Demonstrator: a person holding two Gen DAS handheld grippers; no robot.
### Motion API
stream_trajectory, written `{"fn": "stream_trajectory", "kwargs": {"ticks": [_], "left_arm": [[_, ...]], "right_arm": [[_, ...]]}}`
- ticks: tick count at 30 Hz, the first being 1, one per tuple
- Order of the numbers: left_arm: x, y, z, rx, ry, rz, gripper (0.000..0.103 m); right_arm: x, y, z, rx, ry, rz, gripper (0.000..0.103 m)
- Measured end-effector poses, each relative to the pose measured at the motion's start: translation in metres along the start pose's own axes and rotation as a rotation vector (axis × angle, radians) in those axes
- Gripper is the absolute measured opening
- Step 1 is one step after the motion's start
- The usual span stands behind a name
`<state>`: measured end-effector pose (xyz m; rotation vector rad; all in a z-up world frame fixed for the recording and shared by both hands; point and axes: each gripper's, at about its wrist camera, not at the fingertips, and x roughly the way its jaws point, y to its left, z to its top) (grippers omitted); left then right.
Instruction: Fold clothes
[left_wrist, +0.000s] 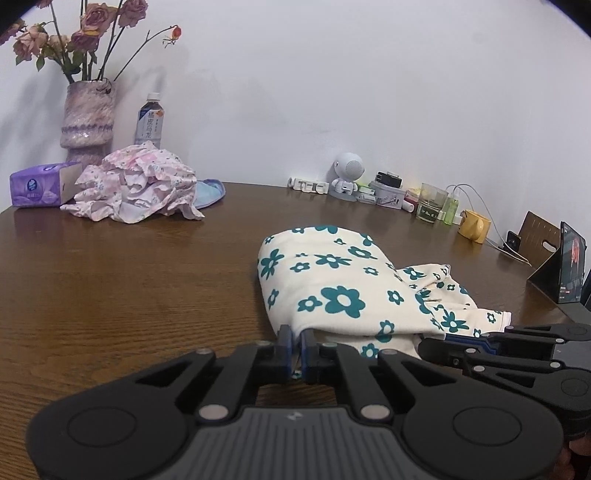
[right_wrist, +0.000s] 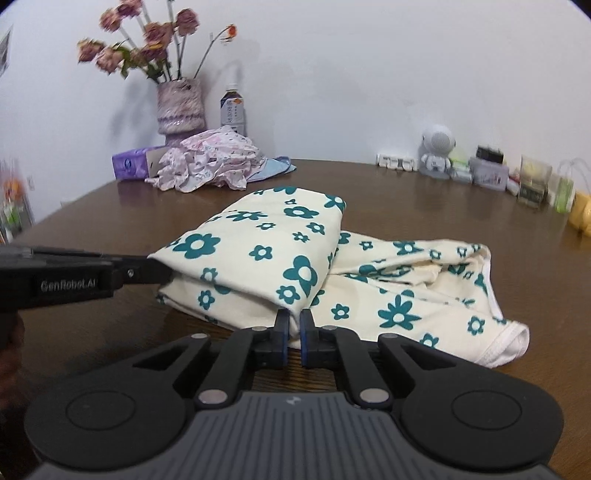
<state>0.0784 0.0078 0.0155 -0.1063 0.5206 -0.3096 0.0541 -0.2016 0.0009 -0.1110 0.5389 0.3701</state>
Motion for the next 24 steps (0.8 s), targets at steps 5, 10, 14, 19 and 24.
{"fn": "stream_trajectory", "kwargs": {"ticks": [5, 10, 14, 19, 24], "left_arm": [[0.001, 0.001, 0.000, -0.013, 0.009, -0.006, 0.003], [-0.002, 0.001, -0.001, -0.013, -0.001, -0.006, 0.006], [0.000, 0.000, 0.000, -0.018, 0.000, -0.007, 0.008], [0.002, 0.001, 0.000, -0.020, 0.003, -0.011, 0.004], [0.003, 0.005, 0.000, -0.048, 0.007, -0.021, 0.003]], "right_arm": [[-0.001, 0.000, 0.001, 0.004, -0.002, 0.000, 0.004], [-0.001, -0.006, 0.002, 0.049, -0.002, 0.015, 0.009], [-0.001, -0.010, 0.003, 0.082, -0.005, 0.024, 0.013], [0.005, -0.009, 0.008, 0.088, 0.006, 0.020, 0.010], [0.003, 0.001, 0.007, -0.008, 0.006, -0.003, 0.005]]}}
